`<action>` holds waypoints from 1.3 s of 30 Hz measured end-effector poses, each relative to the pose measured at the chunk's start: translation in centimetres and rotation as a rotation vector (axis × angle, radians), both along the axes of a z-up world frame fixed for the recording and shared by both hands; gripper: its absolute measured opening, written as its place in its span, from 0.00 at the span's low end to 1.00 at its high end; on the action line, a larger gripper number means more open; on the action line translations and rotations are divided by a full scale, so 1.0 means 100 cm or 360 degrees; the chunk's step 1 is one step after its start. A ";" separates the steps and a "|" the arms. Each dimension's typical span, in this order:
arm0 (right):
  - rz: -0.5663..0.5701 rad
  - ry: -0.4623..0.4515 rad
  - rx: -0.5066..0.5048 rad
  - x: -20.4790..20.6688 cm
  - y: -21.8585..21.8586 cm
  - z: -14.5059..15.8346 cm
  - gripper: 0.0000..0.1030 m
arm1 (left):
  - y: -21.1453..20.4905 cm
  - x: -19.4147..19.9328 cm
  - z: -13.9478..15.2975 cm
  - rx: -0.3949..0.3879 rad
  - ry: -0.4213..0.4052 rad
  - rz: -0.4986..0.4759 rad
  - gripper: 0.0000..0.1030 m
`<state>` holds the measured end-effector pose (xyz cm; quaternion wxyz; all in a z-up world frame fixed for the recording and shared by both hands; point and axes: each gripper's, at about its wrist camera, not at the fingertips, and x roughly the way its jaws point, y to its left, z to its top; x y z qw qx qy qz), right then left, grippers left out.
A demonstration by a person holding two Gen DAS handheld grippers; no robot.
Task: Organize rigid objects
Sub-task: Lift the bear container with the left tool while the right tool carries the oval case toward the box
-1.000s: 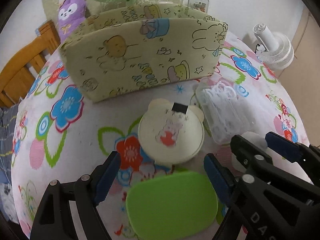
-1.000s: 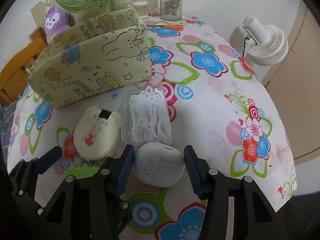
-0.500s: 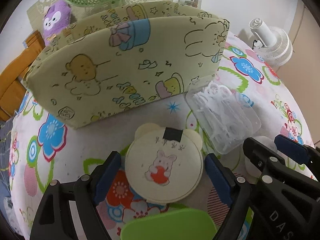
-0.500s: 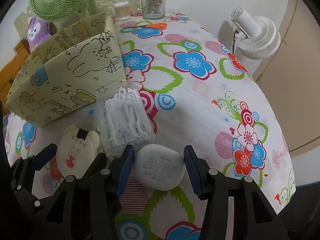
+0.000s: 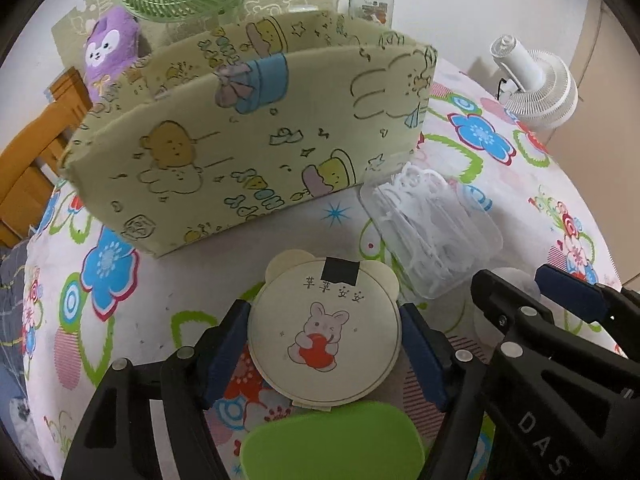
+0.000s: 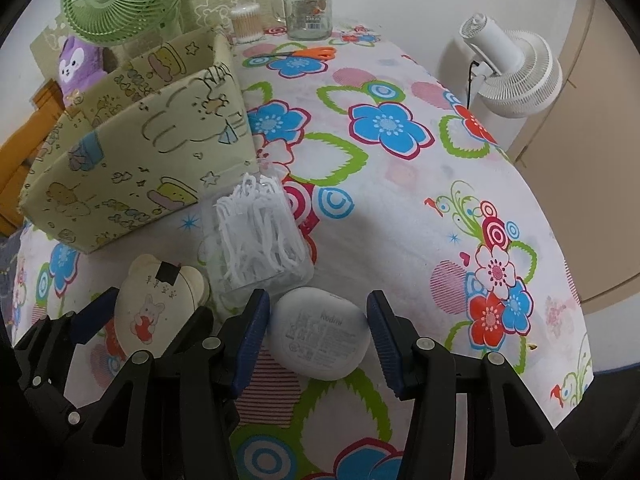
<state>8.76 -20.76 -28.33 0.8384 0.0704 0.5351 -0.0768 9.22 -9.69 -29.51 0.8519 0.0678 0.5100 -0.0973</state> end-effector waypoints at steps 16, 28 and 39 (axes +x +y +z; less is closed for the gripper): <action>0.0071 -0.0064 0.0043 -0.011 0.005 0.015 0.43 | 0.010 -0.021 0.018 0.0008 -0.0064 0.0072 0.74; 0.0011 0.0078 0.0133 -0.010 -0.002 -0.009 0.66 | 0.012 -0.022 0.002 0.0041 -0.0016 0.0081 0.74; 0.0106 0.0086 0.0010 0.004 0.014 -0.013 0.56 | 0.012 -0.016 -0.002 0.0012 0.0044 0.0088 0.74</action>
